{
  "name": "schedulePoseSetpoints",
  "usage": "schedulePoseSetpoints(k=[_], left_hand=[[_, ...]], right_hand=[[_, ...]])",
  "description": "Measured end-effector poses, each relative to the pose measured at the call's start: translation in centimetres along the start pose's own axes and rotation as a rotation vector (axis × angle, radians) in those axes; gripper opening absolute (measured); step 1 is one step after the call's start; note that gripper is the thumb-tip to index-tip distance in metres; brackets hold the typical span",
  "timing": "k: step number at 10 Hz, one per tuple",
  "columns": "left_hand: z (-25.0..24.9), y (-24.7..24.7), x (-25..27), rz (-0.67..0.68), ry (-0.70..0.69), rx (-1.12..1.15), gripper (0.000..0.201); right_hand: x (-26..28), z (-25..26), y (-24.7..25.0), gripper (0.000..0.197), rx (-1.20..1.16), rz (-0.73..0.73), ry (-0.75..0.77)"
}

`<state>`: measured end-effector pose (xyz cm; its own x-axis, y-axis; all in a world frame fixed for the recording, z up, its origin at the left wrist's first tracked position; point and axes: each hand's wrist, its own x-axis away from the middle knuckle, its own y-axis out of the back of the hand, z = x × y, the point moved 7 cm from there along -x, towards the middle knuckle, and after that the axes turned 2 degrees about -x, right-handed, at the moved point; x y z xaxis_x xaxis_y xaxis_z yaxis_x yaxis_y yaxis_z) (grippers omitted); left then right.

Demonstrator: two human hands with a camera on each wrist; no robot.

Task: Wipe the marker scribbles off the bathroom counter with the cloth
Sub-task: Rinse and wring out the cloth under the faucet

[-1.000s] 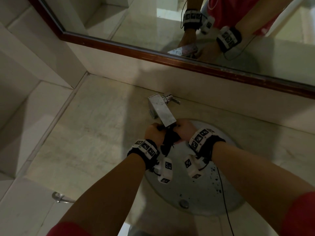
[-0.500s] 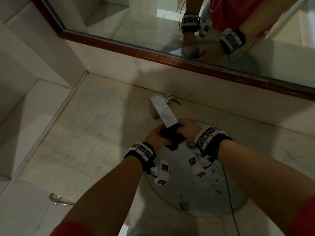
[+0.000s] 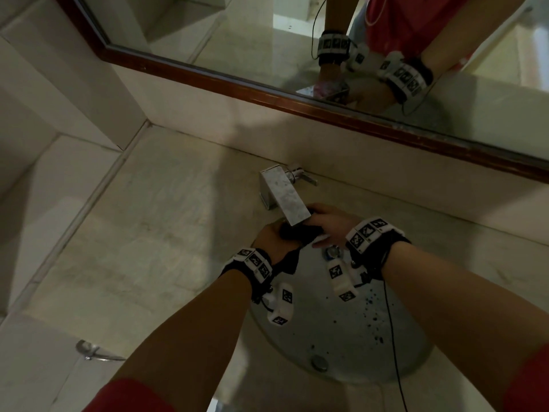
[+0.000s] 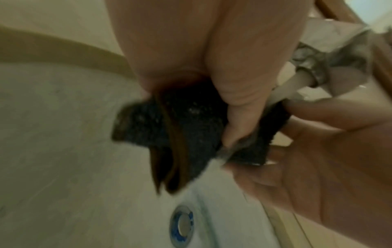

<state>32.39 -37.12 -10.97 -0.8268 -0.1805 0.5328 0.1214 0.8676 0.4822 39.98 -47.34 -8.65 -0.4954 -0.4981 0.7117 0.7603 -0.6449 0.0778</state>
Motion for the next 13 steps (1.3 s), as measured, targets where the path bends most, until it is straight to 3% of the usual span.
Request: schedulePoseSetpoints(k=[1,2,3,4,5,6,7,8,9,10,11,12,13], left_hand=[[0.7,-0.5,-0.6,0.009,0.006,-0.063,0.032],[-0.5,-0.3,0.0,0.040,-0.015,-0.118,0.023],[-1.1,-0.7,0.1,0.125,-0.026,-0.077,0.016],[-0.9,-0.9,0.0,0.167,0.008,0.021,0.013],[0.9,-1.1,-0.7,0.166,0.118,0.162,0.024],[0.8,-0.6,-0.5,0.190,0.119,0.205,0.037],[0.7,-0.1,-0.1,0.178,0.185,0.329,0.023],[0.6,0.0,-0.8,0.117,0.141,0.256,0.032],[-0.4,0.1,-1.1,0.078,0.017,0.014,0.050],[-0.2,0.1,-1.1,0.025,-0.007,-0.080,0.067],[0.2,0.4,-0.9,0.007,0.001,-0.099,0.071],[0.6,0.8,0.0,0.033,0.009,-0.101,0.075],[2.0,0.7,0.7,0.077,0.093,-0.032,0.077]], right_hand=[[-0.1,-0.6,-0.1,0.037,0.051,-0.014,-0.001],[-0.7,-0.6,0.6,0.037,-0.060,-0.084,0.007],[-1.0,-0.5,1.3,0.030,-0.063,-0.118,0.011],[-1.0,-0.5,1.4,0.018,-0.405,-0.184,-0.049],[-1.3,-0.6,1.0,0.031,-0.410,-0.162,-0.033],[-1.7,-1.1,1.3,0.035,-0.421,-0.146,-0.008],[-1.4,-1.9,2.0,0.031,-0.354,-0.143,-0.084],[-1.1,-2.7,2.5,0.023,-0.315,-0.120,-0.212],[-1.1,-2.4,2.5,0.040,-0.196,-0.114,-0.269],[-1.4,-1.5,2.4,0.045,0.009,-0.182,-0.235],[-1.8,-1.1,1.3,0.047,0.097,-0.203,-0.218],[-2.1,-1.0,0.3,0.026,0.000,-0.187,-0.159],[-2.2,-1.3,-0.5,0.017,-0.065,-0.182,-0.127]])
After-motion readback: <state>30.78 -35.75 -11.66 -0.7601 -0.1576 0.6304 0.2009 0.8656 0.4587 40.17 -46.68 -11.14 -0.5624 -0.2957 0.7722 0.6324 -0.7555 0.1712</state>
